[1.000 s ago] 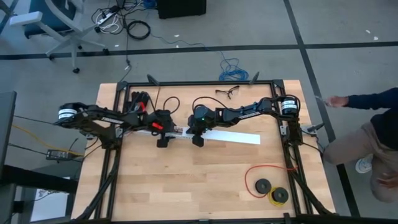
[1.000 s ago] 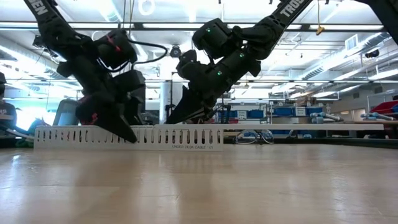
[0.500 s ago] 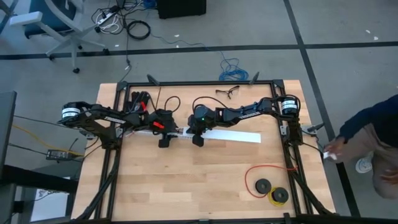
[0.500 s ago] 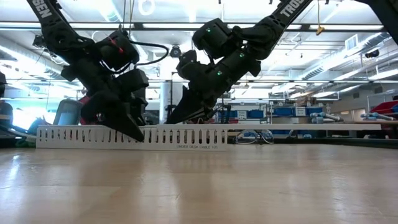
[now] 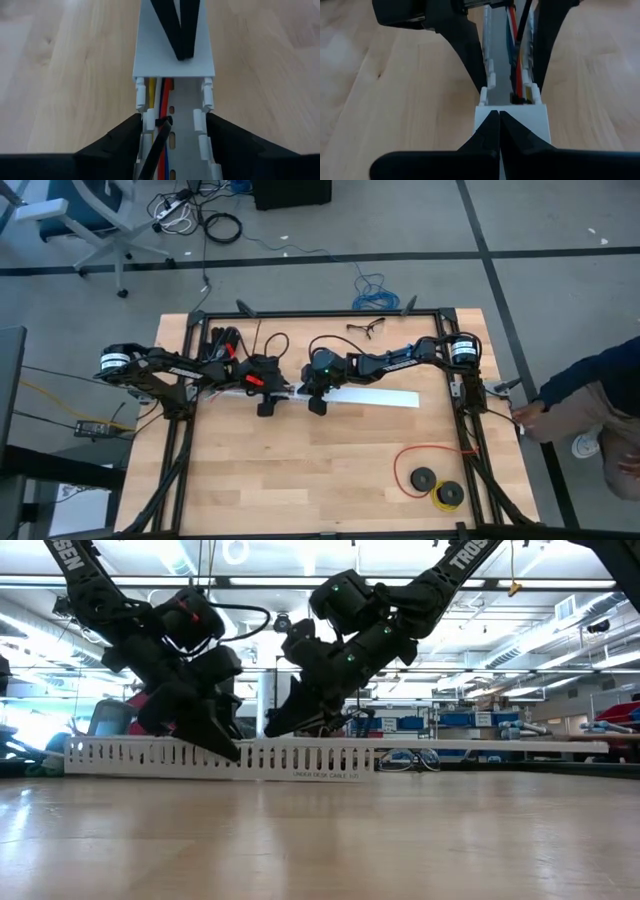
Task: Ziptie cables
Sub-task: Close the white cable duct
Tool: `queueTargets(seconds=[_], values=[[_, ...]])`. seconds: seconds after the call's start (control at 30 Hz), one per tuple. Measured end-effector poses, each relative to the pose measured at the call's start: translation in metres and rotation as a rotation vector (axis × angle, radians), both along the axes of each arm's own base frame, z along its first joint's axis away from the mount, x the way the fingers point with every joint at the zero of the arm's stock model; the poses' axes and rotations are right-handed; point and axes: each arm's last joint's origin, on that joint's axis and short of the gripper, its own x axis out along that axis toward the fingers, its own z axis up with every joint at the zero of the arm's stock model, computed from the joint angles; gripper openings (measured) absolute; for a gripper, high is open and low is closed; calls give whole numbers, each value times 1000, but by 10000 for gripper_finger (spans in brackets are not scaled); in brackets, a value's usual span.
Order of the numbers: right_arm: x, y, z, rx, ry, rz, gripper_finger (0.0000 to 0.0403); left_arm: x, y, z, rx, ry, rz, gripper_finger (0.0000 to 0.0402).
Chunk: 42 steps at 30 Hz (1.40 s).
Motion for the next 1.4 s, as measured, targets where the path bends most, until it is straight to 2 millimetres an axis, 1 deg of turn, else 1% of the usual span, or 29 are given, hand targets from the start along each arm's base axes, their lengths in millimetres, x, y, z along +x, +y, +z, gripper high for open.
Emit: queueTargets(seconds=[0.1, 0.2, 0.33, 0.47, 1.1, 1.23, 1.4], values=[[0, 0, 0, 8, -1, 11, 0, 1, 0, 1, 2, -16, -2, 218], [-1, 0, -1, 12, 13, 15, 0, 4, 1, -2, -2, -33, -12, 218], [-1, 1, -2, 16, 22, 18, 0, 13, 2, -8, -23, -61, -6, 218], [-2, 0, -2, 16, 27, 17, 0, 19, 4, -10, -57, -74, 26, 218], [-2, 0, -2, 18, 26, 19, 0, 21, 5, -9, -64, -94, 48, 219], [-2, 1, -2, 32, 27, 24, 0, 21, 5, -9, -66, -95, 50, 234], [-2, 1, -2, 43, 28, 23, 0, 21, 5, -9, -66, -95, 52, 279]])
